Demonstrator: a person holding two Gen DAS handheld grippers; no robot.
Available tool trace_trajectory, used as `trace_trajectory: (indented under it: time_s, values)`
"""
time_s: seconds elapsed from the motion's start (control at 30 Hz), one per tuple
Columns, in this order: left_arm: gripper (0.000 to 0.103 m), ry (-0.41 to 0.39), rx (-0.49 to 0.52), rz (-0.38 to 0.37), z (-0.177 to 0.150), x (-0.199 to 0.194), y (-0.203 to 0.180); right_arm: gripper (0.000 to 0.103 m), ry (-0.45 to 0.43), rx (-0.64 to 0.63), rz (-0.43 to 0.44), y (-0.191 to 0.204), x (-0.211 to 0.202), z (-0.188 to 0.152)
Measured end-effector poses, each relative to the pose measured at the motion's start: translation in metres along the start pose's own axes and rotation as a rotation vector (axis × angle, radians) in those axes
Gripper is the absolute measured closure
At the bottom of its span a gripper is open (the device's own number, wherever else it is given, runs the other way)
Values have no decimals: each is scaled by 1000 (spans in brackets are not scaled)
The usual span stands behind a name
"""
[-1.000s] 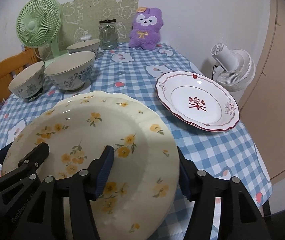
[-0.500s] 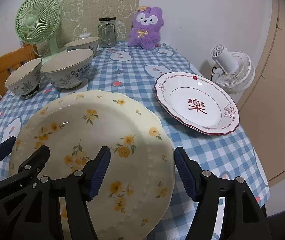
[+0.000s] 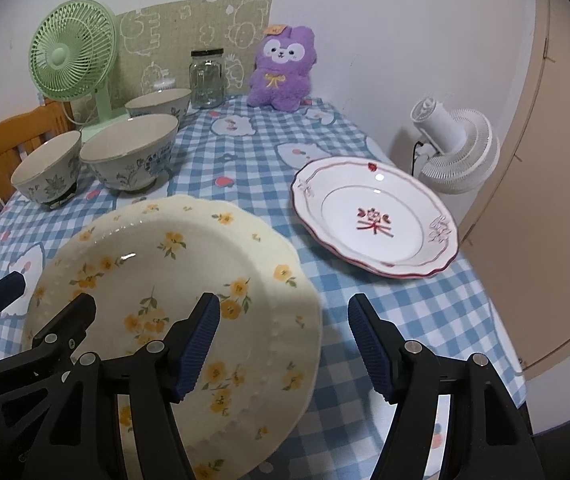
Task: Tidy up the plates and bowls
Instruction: 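Lower the yellow-flowered plates onto the table and open both tools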
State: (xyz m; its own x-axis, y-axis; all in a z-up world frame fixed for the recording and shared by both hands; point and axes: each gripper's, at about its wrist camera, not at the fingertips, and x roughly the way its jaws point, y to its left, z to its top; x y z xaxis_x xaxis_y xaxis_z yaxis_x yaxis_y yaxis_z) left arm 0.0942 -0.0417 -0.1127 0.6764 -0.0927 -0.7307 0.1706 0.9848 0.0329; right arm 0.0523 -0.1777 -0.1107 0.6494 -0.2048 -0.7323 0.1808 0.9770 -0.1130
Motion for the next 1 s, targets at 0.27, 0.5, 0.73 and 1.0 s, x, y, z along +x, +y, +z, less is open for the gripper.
trace_trajectory:
  time_s: [0.27, 0.5, 0.73, 1.0]
  values:
    - [22, 2, -16, -8, -6, -11, -3, 33, -20, 15, 25, -10, -13, -3]
    - [23, -16, -8, -14, -11, -19, -10, 33, -34, 29, 30, -18, -21, -11]
    - [29, 3, -5, -8, -22, -12, -15, 34, 0, 30, 50, -19, -12, -23]
    - [29, -9, 7, 7, -20, -9, -17, 46, 25, 54, 115, -16, 0, -21]
